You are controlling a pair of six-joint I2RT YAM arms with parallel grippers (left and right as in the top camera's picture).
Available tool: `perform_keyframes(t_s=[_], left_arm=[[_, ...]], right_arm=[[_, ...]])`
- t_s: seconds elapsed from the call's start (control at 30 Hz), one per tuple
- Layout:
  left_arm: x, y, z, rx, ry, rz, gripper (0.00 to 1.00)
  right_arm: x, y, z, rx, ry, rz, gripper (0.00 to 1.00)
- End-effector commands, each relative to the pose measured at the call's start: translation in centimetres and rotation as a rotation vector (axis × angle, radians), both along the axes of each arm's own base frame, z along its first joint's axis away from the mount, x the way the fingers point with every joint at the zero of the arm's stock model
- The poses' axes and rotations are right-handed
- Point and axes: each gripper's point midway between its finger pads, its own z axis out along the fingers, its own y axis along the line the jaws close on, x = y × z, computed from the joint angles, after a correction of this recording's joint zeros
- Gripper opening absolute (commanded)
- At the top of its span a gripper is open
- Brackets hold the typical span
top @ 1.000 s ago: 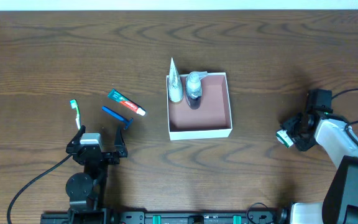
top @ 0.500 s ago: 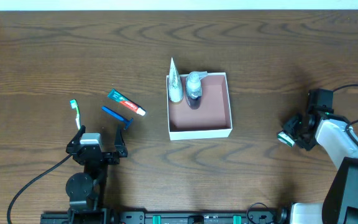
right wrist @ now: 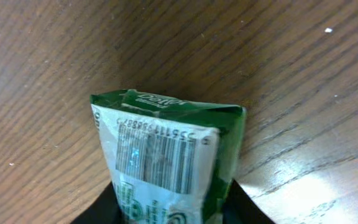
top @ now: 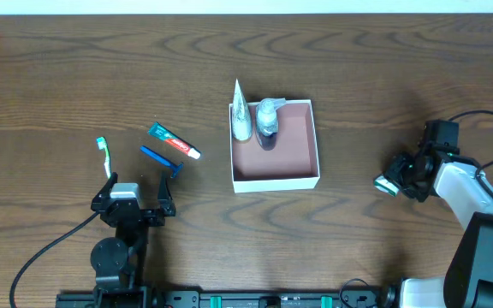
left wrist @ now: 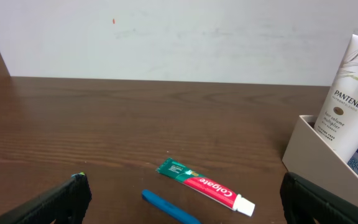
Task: Pack container
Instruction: 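Move the right gripper to the green soap package and grasp it, then lift the soap package and carry it over the box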
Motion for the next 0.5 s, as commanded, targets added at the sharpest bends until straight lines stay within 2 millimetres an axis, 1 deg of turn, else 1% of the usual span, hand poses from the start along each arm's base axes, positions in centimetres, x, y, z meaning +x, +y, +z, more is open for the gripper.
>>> perform_keyframes(t_s=[0.0, 0.07, 0.13, 0.23, 0.33, 0.47], left_arm=[[-0.1, -0.1, -1.6, 0.002, 0.048, -0.006, 0.98], [-0.1, -0.1, -1.6, 0.002, 0.048, -0.006, 0.98], [-0.1, -0.1, -1.6, 0.002, 0.048, -0.006, 0.98], [-0.1, -0.1, -1.6, 0.002, 0.048, -0.006, 0.98], [-0.1, -0.1, -1.6, 0.002, 0.048, -0.006, 0.98], [-0.1, -0.1, -1.6, 0.002, 0.048, -0.006, 0.98]], right_arm=[[-0.6, 0.2, -0.6, 0.018, 0.034, 0.013, 0.16], [-0.7, 0.2, -0.6, 0.02, 0.037, 0.019, 0.1], [-0.5, 0.6, -0.5, 0.041, 0.024, 0.041, 0.1], [0.3, 1.4, 0.2, 0.08, -0.013, 0.084, 0.11], [1.7, 2.3, 2.0, 0.123, -0.075, 0.14, 0.13], [3.4, 3.9, 5.3, 0.197, -0.175, 0.241, 0.15]])
